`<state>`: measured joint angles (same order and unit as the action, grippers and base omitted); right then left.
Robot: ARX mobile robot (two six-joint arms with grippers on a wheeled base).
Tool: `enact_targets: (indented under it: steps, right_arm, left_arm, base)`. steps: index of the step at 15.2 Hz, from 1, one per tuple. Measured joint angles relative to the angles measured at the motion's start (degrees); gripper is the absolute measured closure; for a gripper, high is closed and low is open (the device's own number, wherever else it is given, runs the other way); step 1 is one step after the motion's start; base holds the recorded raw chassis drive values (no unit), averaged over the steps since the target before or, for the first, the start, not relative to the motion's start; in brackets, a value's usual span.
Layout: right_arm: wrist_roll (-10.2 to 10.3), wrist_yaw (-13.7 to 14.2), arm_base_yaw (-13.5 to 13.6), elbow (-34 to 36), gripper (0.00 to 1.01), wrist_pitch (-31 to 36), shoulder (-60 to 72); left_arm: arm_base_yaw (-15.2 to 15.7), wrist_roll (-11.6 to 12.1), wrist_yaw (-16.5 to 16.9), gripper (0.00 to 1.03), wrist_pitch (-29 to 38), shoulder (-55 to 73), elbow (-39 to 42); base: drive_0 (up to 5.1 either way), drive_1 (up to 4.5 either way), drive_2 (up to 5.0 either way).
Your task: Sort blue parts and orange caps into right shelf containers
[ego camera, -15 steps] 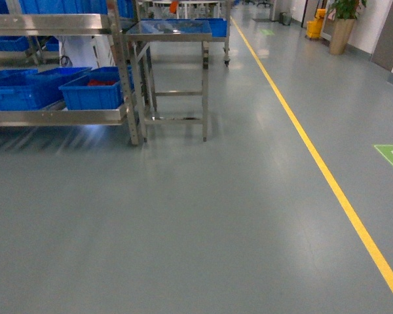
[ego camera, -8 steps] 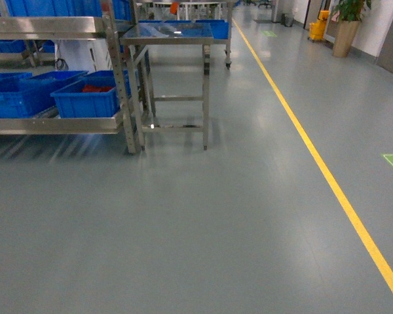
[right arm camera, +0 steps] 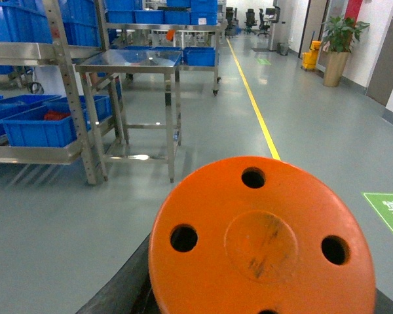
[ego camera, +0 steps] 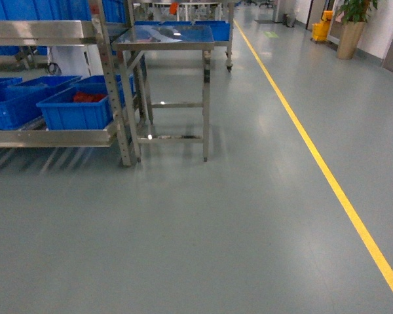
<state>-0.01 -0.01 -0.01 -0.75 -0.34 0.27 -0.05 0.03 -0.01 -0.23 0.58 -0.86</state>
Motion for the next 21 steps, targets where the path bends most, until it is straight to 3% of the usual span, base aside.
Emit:
enact_targets:
  steps: [21]
  right_arm:
    - [0.00, 0.00, 0.00, 0.00, 0.56, -0.20, 0.00]
  left_arm:
    - [0.00, 0.00, 0.00, 0.60, -0.20, 0.00, 0.00]
  base:
    - [0.0, 4.27, -4.3]
